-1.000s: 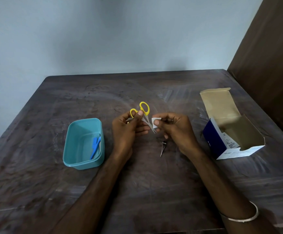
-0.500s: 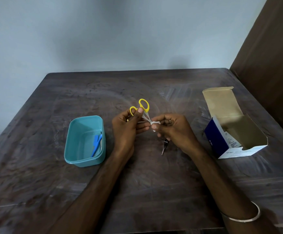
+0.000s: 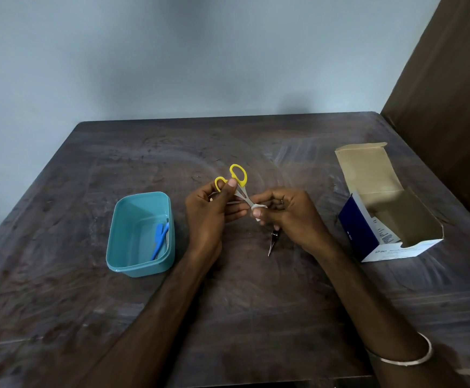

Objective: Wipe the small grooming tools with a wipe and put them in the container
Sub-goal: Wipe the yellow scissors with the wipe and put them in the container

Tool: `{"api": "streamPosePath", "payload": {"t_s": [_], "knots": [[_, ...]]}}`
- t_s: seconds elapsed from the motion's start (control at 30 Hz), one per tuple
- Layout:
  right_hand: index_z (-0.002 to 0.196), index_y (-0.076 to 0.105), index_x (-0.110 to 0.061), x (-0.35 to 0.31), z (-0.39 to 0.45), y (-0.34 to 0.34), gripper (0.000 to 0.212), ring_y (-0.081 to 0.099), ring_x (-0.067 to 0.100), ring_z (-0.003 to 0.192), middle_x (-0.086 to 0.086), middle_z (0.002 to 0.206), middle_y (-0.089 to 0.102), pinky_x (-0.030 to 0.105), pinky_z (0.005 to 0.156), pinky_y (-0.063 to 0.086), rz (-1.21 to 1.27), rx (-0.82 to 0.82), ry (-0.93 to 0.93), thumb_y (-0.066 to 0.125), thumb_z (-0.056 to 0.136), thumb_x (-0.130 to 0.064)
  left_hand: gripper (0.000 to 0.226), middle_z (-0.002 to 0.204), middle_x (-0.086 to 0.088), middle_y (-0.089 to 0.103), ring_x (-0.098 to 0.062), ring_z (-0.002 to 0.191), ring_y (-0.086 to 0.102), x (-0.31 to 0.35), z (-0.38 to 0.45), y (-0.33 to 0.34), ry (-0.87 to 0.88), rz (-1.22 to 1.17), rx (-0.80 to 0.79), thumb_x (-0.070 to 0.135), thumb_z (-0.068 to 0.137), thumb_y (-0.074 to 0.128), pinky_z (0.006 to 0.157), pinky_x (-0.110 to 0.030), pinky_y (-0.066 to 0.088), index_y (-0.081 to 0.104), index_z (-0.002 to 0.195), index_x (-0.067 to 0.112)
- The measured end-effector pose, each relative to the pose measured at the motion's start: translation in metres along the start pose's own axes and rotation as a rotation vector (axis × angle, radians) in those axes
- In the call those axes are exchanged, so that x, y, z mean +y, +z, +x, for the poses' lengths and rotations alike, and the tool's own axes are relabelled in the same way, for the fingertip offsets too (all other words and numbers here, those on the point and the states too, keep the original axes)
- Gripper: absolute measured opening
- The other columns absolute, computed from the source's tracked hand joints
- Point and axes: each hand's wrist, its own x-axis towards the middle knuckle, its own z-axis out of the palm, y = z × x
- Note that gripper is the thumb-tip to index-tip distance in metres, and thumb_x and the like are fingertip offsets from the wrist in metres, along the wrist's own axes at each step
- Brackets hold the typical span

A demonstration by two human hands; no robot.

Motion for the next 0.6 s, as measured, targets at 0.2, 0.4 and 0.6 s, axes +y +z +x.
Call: {"api": "streamPosePath", "payload": {"t_s": [0.2, 0.4, 0.6], "knots": [[0.095, 0.072, 0.007, 0.0005, -0.0006, 0.0020, 0.014, 0.056, 0.003, 0.046, 0.003, 0.064, 0.070, 0.011, 0.043, 0.039, 0.033, 0.023, 0.007, 0.075, 0.082, 0.004, 0.011, 0.069, -0.012, 0.070, -0.027, 0.063, 0.072, 0.0009, 0.0002, 0.0001, -0.004, -0.001, 0.014, 0.016, 0.090, 0.070, 0.062, -0.035, 0.062, 0.069, 0.084, 0.007], [0.103, 0.070, 0.011, 0.0014, -0.0003, 0.0002, 0.020, 0.061, 0.001, 0.051, 0.012, 0.073, 0.069, 0.009, 0.047, 0.041, 0.010, 0.004, 0.002, 0.070, 0.083, 0.009, 0.012, 0.070, -0.011, 0.071, -0.027, 0.063, 0.073, 0.0001, -0.0003, 0.0001, -0.006, -0.003, 0.005, 0.016, 0.090, 0.069, 0.062, -0.035, 0.062, 0.069, 0.088, 0.004], [0.108, 0.073, 0.003, 0.0048, 0.0010, -0.0029, 0.025, 0.062, 0.009, 0.060, 0.017, 0.082, 0.073, 0.015, 0.054, 0.047, -0.052, -0.026, -0.015, 0.071, 0.083, 0.007, 0.012, 0.067, -0.005, 0.070, -0.023, 0.060, 0.073, 0.0016, -0.0001, 0.0002, 0.012, -0.013, 0.011, 0.015, 0.091, 0.068, 0.059, -0.031, 0.061, 0.068, 0.091, 0.003]]}}
